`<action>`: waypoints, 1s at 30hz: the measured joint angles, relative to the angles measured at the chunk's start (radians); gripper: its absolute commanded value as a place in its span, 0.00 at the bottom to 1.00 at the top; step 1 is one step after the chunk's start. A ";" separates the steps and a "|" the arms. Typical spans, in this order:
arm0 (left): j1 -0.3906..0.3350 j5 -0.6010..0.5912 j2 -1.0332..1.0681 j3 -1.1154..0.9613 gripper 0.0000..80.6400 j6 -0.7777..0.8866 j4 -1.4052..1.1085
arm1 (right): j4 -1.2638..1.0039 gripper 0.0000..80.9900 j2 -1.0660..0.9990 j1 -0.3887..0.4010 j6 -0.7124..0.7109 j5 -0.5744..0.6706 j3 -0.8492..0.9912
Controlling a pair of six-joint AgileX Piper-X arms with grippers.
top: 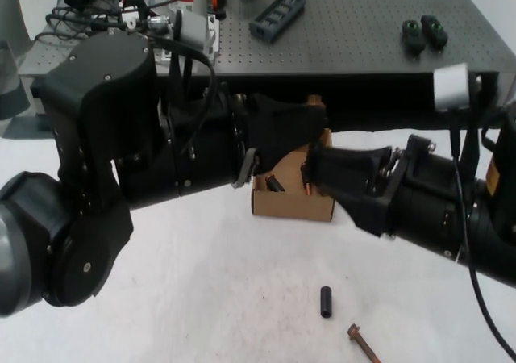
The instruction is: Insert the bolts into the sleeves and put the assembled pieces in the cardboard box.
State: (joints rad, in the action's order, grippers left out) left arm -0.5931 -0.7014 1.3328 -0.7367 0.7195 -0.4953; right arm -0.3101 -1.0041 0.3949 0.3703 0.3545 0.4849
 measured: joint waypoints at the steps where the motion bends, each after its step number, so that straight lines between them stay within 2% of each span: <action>1: 0.000 0.016 0.000 0.000 0.65 -0.002 0.005 | 0.000 0.05 -0.003 -0.013 -0.007 -0.014 0.000; 4: 0.000 0.068 0.000 0.000 0.59 -0.004 0.021 | 0.010 0.05 -0.046 -0.081 -0.021 -0.067 0.033; 6: 0.000 0.166 0.000 0.000 0.56 -0.039 0.079 | 0.028 0.05 -0.111 -0.136 -0.050 -0.094 0.087; 9: 0.000 0.264 0.000 0.000 0.56 -0.093 0.161 | 0.115 0.05 -0.349 -0.201 -0.120 -0.121 0.272; 13: 0.000 0.354 0.000 0.000 0.56 -0.150 0.280 | 0.242 0.05 -0.621 -0.208 -0.186 -0.198 0.514; 14: 0.000 0.383 0.000 0.000 0.56 -0.158 0.305 | 0.272 0.05 -0.747 -0.206 -0.197 -0.214 0.584; 17: 0.000 0.413 0.000 0.000 0.56 -0.169 0.379 | 0.361 0.05 -0.874 -0.202 -0.224 -0.255 0.724; 21: 0.000 0.431 0.000 0.000 0.56 -0.196 0.422 | 0.685 0.05 -1.139 -0.195 -0.263 -0.315 1.082; 24: 0.000 0.440 0.000 0.000 0.56 -0.207 0.441 | 0.771 0.01 -1.191 -0.195 -0.263 -0.316 1.149; 26: 0.000 0.450 0.000 0.000 0.56 -0.210 0.458 | 0.803 0.08 -1.205 -0.195 -0.264 -0.307 1.167; 30: 0.000 0.461 0.000 0.000 0.56 -0.210 0.495 | 0.813 0.39 -1.200 -0.195 -0.264 -0.279 1.178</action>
State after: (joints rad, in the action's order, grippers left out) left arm -0.5931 -0.2405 1.3328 -0.7367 0.5093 0.0000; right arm 0.5030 -2.2038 0.1999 0.1059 0.0754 1.6631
